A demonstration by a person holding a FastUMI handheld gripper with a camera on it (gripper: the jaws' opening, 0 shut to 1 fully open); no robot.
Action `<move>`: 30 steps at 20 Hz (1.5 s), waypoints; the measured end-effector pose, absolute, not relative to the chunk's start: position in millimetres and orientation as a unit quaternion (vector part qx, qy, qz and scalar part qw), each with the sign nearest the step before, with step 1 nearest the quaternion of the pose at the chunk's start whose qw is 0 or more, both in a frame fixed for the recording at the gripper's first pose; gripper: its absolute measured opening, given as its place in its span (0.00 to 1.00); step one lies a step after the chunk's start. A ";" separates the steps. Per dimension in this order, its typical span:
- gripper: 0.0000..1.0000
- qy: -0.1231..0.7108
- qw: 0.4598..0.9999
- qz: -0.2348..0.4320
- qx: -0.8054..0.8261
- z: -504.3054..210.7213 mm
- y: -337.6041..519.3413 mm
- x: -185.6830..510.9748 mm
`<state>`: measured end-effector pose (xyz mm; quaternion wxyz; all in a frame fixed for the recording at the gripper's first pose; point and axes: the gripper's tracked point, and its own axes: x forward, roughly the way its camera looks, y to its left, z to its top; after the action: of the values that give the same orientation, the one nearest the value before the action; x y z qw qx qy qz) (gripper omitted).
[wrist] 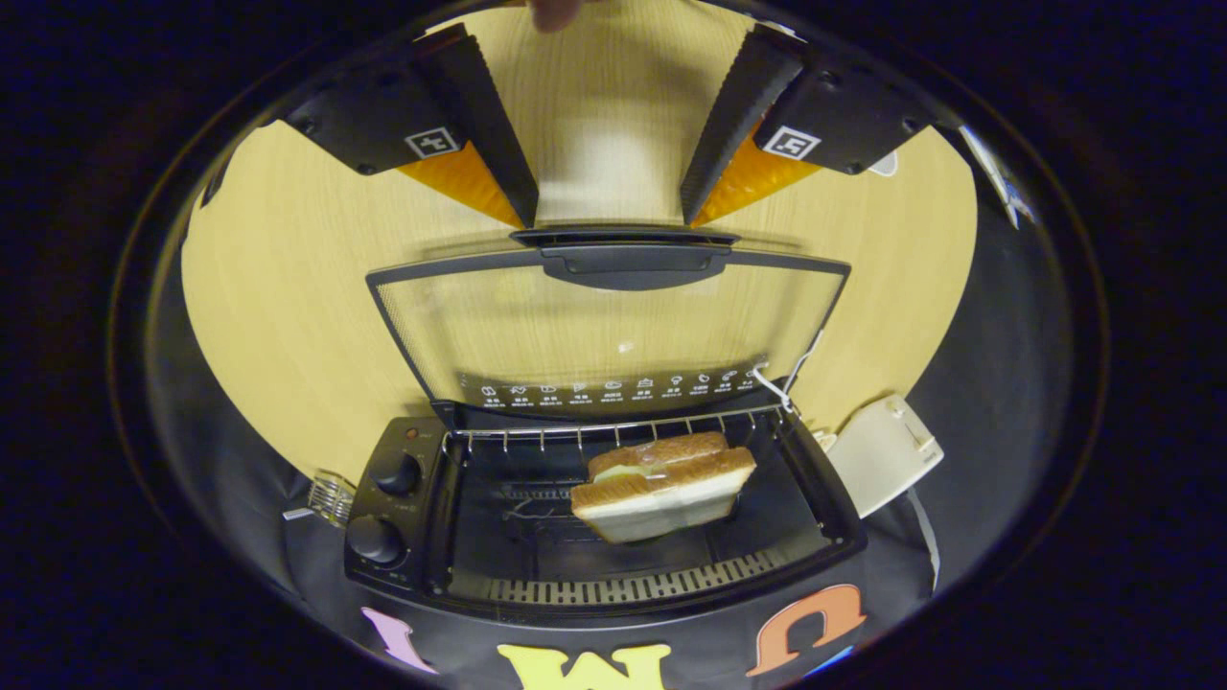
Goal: Open the toaster oven, put the food inside, and close the toaster oven door.
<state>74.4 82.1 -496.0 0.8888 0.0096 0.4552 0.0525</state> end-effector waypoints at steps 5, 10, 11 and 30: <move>0.99 0.445 0.894 0.045 0.007 -484.7 83.0 72.0; 1.00 0.412 0.910 0.046 0.025 -442.9 83.7 68.9; 1.00 0.401 0.915 0.047 0.023 -434.9 83.8 70.2; 1.00 0.176 0.982 0.065 -0.003 -196.7 95.1 86.6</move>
<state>86.6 95.1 -196.7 0.9822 -0.0034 0.1761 0.0653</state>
